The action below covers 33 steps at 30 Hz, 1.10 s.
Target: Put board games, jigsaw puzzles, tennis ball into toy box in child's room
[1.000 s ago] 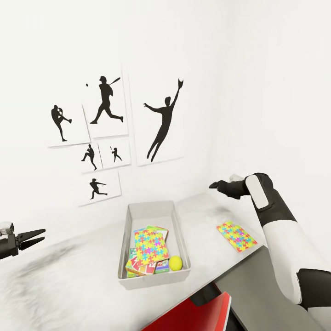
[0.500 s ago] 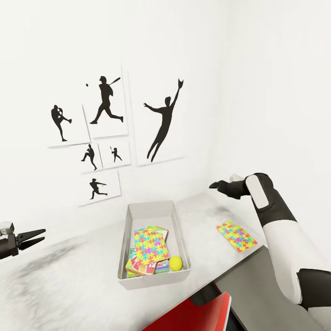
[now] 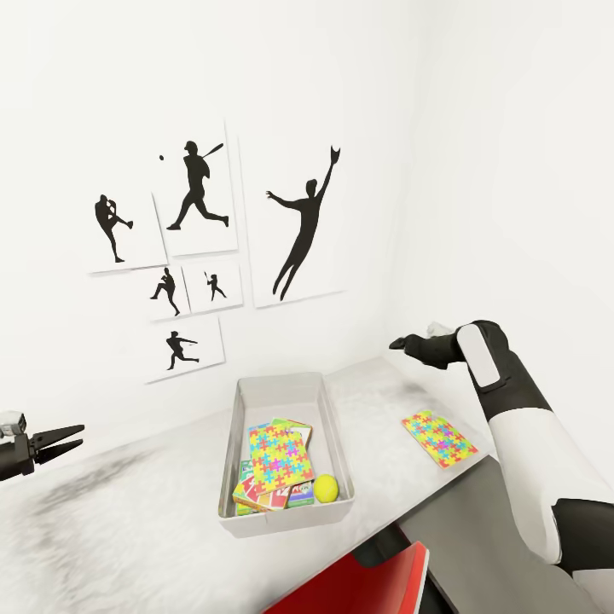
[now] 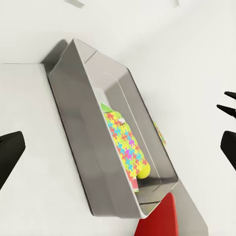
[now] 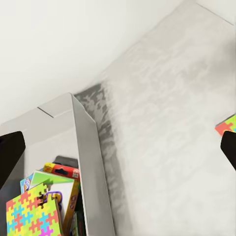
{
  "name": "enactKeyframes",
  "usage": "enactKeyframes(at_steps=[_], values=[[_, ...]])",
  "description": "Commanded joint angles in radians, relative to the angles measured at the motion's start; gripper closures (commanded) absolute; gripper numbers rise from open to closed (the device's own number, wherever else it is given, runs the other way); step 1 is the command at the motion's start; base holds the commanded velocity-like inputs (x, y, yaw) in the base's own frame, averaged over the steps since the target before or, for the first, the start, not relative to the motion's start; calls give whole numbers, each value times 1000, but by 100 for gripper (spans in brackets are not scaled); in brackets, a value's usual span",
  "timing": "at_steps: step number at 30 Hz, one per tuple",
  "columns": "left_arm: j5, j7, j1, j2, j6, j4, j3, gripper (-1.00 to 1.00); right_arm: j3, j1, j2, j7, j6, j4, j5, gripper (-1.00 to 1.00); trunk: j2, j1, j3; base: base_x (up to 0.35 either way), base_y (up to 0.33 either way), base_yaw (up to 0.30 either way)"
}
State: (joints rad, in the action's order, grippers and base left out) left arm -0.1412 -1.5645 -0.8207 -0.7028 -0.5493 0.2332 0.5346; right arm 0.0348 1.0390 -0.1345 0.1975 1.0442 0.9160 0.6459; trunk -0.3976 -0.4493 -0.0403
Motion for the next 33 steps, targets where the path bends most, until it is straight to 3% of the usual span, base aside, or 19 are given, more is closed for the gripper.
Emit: enactKeyframes(at_steps=[1,33], values=[[-11,-6,-1,0,-11,0,7,-100,0,1,0,10,3,1,11,-100,-2,-1,-2,0,0,0],[-11,-6,-1,0,-11,0,7,-100,1,1,0,10,3,-1,11,-100,-2,-1,-2,0,-28,0]])
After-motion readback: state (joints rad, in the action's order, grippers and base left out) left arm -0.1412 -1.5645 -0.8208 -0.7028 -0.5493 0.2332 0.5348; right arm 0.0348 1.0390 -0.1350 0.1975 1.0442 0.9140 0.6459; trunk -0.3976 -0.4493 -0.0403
